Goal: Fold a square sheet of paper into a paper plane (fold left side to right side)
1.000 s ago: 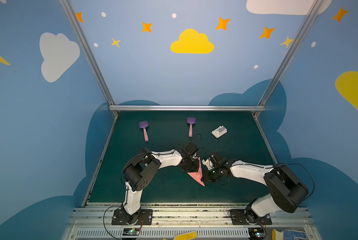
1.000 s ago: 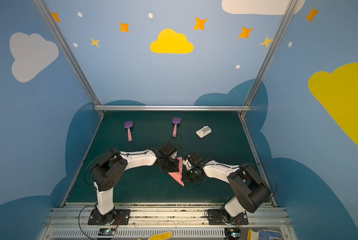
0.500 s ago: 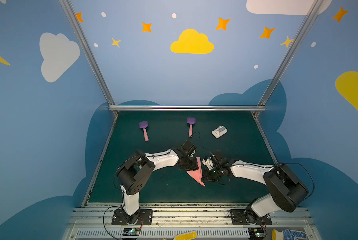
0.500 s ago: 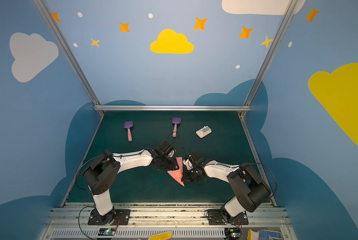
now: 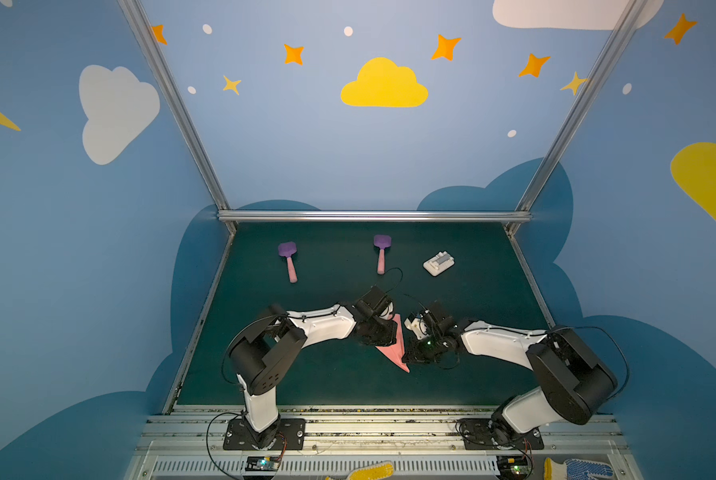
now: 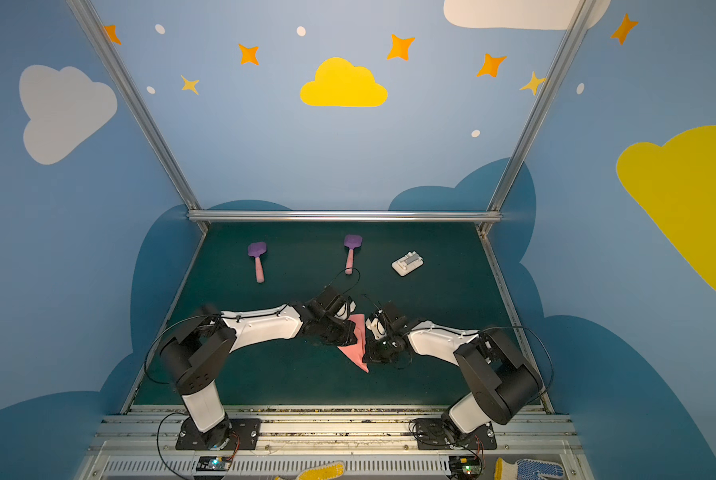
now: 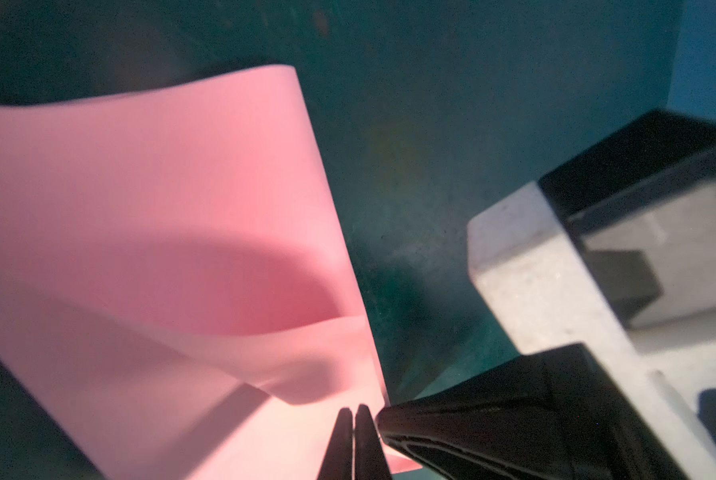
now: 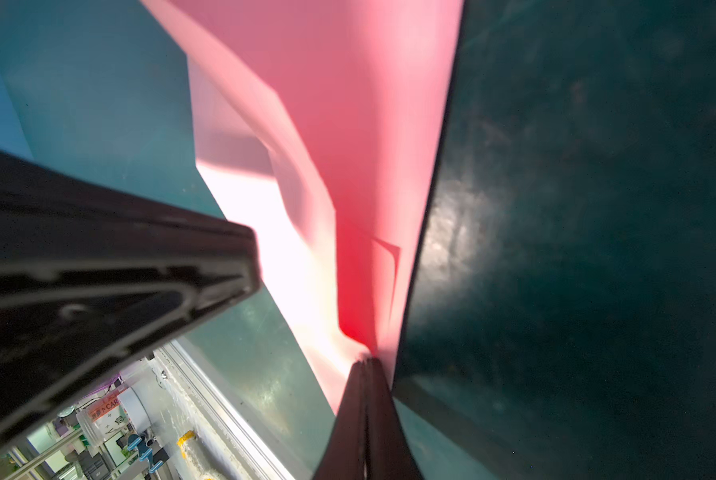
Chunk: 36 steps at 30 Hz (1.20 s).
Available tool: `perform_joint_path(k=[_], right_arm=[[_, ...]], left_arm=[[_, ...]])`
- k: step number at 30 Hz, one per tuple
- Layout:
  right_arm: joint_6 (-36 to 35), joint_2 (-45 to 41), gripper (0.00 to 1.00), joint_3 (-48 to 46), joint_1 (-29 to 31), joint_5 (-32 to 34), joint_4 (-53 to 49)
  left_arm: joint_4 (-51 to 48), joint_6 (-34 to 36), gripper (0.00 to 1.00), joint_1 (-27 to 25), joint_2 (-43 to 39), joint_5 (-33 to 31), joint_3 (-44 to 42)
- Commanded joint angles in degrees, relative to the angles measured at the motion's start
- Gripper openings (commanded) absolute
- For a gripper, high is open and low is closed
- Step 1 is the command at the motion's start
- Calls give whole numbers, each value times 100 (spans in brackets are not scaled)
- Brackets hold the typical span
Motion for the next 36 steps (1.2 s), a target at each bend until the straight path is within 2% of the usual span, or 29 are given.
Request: perform_joint_path(k=[1,9,15,18,22,24,28,31,34,36], right_arm=[[-28,135,0,-153,26,181,-70],[-4,4,0,-118,52,-105,-1],[192,-703,1,-220,51,-176,-121],[294,-1062,10,-359,39,-97,-194],[359,-1122,29,-469,50,-65,-188],[363,-1048,31,-478,63,-70,-136],[350,-814,28,-435,113,-122,-31],[341,-664,23,-365,182,-118,31],[350,-550,13,-341,224,-116,92],[345,-488,2,-363,237,-118,129]], left_arm=[[53,189,7,-15,217,114,150],[-28,256,7,-20,539,32,182],[-34,223,4,-25,608,-58,79],[-4,189,4,-21,577,-105,10],[36,138,4,-20,560,-126,-40],[48,127,4,-21,576,-124,-29],[46,115,4,-21,568,-120,-29],[33,116,4,-21,551,-137,-37],[33,118,4,-21,551,-143,-37],[41,111,4,-21,551,-145,-42]])
